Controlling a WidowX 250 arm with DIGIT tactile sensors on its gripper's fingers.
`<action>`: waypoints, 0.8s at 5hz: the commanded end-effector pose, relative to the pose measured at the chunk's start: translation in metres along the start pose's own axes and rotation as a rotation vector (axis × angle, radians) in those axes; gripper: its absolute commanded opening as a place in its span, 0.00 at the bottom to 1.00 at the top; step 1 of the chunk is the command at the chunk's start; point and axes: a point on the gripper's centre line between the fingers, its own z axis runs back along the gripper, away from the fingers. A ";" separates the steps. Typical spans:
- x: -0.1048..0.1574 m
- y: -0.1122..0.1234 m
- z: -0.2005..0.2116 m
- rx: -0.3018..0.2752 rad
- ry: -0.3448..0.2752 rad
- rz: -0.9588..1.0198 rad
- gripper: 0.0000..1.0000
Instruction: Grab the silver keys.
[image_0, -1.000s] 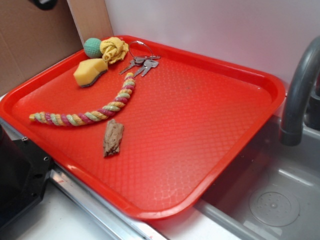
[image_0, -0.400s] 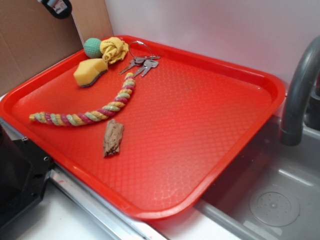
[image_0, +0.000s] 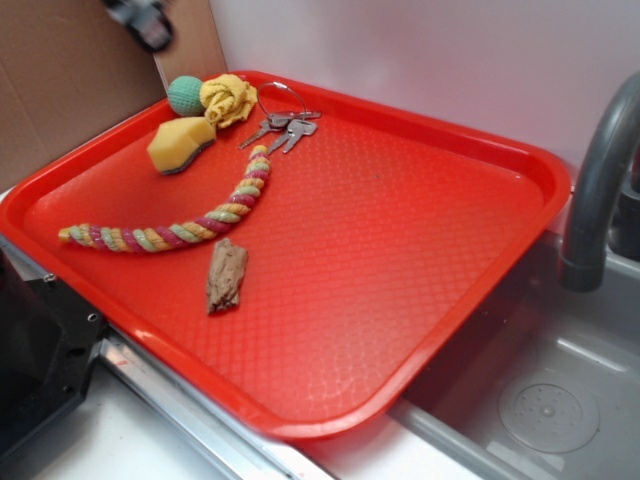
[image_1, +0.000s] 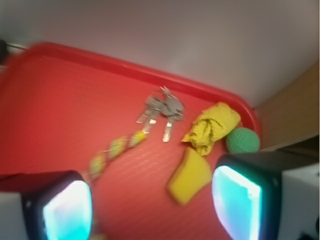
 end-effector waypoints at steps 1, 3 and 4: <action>0.044 0.022 -0.015 0.087 -0.094 -0.127 1.00; 0.067 0.025 -0.058 0.099 -0.155 -0.244 1.00; 0.076 0.027 -0.076 0.068 -0.170 -0.225 1.00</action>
